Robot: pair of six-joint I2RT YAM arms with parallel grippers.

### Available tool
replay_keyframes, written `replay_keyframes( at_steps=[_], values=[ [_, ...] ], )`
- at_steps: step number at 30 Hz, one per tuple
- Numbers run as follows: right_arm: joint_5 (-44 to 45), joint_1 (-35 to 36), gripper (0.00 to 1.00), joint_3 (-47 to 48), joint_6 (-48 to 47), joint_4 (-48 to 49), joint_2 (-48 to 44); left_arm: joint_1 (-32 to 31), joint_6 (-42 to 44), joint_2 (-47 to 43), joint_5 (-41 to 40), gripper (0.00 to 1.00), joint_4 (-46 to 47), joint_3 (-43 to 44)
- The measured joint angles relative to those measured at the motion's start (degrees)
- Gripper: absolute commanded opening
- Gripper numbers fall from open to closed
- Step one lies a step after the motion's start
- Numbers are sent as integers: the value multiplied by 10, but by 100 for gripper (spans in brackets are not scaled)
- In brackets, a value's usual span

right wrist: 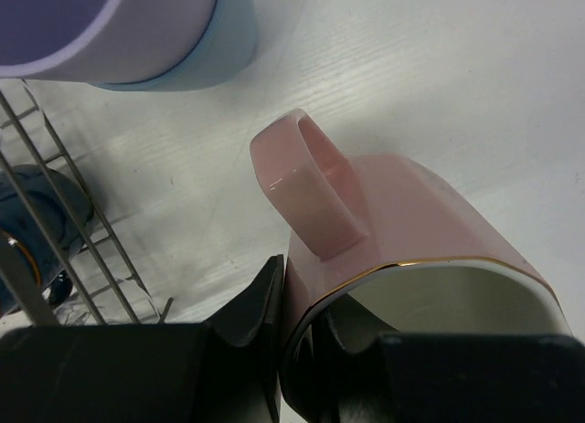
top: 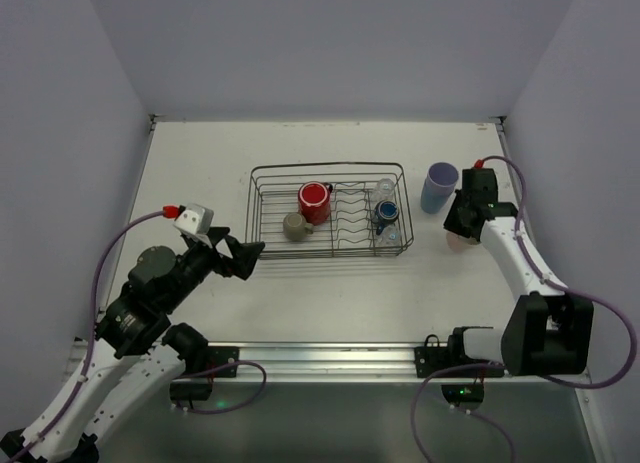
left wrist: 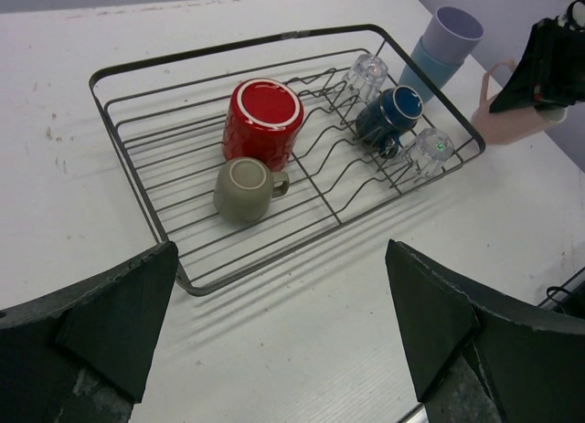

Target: Unload the cups from the dish rack

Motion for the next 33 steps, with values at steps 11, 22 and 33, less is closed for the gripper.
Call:
replay_keyframes(
  at_steps=[11, 22, 33],
  values=[
    [-40, -30, 17, 4, -10, 31, 89, 0, 0, -2, -1, 100, 1, 0],
    [-42, -34, 59, 26, -12, 45, 72, 1, 0, 40, -21, 100, -1, 0],
    [-136, -30, 61, -38, 14, 97, -211, 1, -15, 172, -10, 95, 2, 66]
  ],
)
